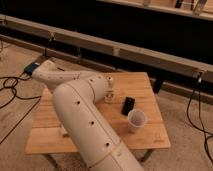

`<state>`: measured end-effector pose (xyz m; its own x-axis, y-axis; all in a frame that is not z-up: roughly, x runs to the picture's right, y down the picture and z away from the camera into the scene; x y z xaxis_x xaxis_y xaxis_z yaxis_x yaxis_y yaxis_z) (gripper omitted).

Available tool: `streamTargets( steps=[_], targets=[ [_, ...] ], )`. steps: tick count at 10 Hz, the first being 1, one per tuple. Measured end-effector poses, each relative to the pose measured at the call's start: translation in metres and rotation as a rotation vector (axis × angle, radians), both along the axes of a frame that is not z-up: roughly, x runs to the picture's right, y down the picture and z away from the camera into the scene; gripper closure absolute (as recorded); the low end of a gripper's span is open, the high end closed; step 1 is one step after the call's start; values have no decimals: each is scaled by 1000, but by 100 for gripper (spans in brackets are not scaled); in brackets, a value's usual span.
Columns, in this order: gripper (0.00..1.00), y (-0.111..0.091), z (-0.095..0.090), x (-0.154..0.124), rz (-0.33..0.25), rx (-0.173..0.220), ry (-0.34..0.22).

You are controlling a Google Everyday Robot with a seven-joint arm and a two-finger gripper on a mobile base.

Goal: Place the pepper in the ceramic bowl

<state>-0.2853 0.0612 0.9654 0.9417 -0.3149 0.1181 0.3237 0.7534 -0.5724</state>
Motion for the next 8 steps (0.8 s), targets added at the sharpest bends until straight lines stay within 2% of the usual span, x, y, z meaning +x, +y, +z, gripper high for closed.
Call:
streamTargets(
  steps=[2,3,5,8],
  targets=[
    [93,-6,-2,-2,5,7,-3],
    [100,-14,-6,-4,9,26,-7],
    [100,-27,-13,-6,21,59,-12],
    [100,-51,-37,-6,64,136,-16]
  ],
)
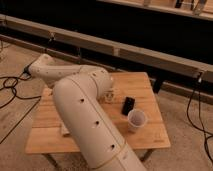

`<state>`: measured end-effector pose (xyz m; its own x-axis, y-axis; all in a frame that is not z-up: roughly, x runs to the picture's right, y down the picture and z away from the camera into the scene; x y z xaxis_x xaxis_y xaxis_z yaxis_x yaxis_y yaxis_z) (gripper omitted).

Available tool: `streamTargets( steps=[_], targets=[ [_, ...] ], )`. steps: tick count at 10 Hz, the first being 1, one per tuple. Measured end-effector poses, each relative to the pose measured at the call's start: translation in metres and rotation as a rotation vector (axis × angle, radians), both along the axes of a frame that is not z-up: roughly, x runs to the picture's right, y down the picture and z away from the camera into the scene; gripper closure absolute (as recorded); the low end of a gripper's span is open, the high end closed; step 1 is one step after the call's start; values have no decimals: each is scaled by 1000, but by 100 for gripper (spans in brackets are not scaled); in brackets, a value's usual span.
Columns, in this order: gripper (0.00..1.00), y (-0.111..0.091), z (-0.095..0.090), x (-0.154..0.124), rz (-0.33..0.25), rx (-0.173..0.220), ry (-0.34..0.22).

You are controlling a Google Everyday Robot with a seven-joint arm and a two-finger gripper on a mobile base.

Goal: Place the pepper in the ceramic bowl

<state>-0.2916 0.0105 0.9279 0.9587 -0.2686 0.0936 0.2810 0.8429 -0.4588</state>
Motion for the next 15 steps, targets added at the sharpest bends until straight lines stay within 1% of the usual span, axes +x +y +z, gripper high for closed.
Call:
streamTargets(
  steps=[2,3,4,6,8,10,11,13,15],
  targets=[
    [100,-7,-23,0,29,46,-3],
    [100,-7,-31,3,40,59,0],
    [100,-5,-43,8,66,74,9],
    [100,4,-63,25,129,92,40],
    [100,14,-76,42,188,99,66],
    [100,29,-83,60,249,91,93],
    [100,36,-83,71,289,83,104],
    [100,45,-79,90,346,71,129],
    [100,47,-72,108,400,69,154]
  ],
)
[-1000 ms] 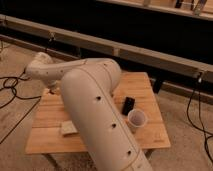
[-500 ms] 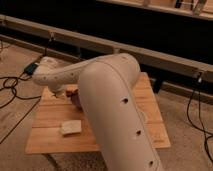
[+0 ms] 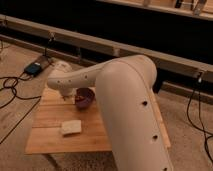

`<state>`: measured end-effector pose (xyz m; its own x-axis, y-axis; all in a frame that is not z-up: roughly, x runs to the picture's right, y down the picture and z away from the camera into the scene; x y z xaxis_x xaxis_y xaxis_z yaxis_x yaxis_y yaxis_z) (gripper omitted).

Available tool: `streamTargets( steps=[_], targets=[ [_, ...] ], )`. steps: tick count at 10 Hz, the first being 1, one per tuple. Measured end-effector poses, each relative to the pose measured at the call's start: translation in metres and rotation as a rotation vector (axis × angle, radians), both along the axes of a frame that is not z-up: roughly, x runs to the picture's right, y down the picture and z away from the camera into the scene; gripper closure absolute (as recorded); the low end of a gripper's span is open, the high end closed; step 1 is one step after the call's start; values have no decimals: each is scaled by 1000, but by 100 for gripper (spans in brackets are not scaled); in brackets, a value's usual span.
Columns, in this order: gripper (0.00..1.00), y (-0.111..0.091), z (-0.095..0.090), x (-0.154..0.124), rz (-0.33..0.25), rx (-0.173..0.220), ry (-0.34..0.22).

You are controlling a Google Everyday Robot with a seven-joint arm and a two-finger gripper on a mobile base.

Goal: Place the pepper in the ceramic bowl

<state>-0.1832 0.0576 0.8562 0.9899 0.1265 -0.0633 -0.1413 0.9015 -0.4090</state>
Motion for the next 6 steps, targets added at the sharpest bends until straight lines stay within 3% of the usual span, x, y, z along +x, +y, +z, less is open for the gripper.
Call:
streamTargets(
  steps=[4,6],
  targets=[
    [97,4,18,21,51,-18,34],
    [77,7,26,24,55,-31,46]
  ],
)
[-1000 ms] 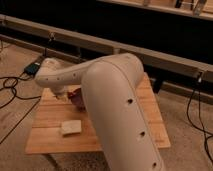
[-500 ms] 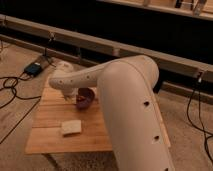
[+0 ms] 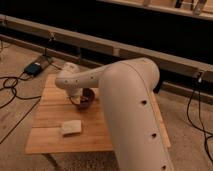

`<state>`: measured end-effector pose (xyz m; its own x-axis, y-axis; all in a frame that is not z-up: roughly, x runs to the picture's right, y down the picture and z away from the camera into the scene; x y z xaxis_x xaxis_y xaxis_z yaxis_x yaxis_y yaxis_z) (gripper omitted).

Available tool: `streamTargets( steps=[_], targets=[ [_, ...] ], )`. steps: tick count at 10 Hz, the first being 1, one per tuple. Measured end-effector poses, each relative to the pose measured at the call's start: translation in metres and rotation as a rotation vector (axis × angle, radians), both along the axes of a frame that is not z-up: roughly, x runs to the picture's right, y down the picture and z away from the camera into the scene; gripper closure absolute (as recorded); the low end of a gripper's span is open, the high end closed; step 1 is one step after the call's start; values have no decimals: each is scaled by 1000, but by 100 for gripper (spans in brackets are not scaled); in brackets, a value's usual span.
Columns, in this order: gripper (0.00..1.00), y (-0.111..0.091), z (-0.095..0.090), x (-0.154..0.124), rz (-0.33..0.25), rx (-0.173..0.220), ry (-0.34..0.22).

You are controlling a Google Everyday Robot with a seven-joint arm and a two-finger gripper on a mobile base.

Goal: Place the pepper in the ceramic bowl

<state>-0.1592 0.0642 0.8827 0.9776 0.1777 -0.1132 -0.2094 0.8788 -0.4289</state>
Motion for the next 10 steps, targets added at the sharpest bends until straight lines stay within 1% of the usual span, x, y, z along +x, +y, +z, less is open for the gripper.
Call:
streamTargets(
  steps=[1,2,4,5,6,7,10],
  targets=[
    [66,-1,3,4,3,0,10],
    [58,-3,4,6,9,2,18],
    [36,-6,4,10,23,10,33],
    [26,-6,5,10,26,12,35],
    [22,-6,5,10,27,11,36],
    [20,-5,6,10,27,11,37],
    [20,-7,6,9,27,20,42]
  ],
)
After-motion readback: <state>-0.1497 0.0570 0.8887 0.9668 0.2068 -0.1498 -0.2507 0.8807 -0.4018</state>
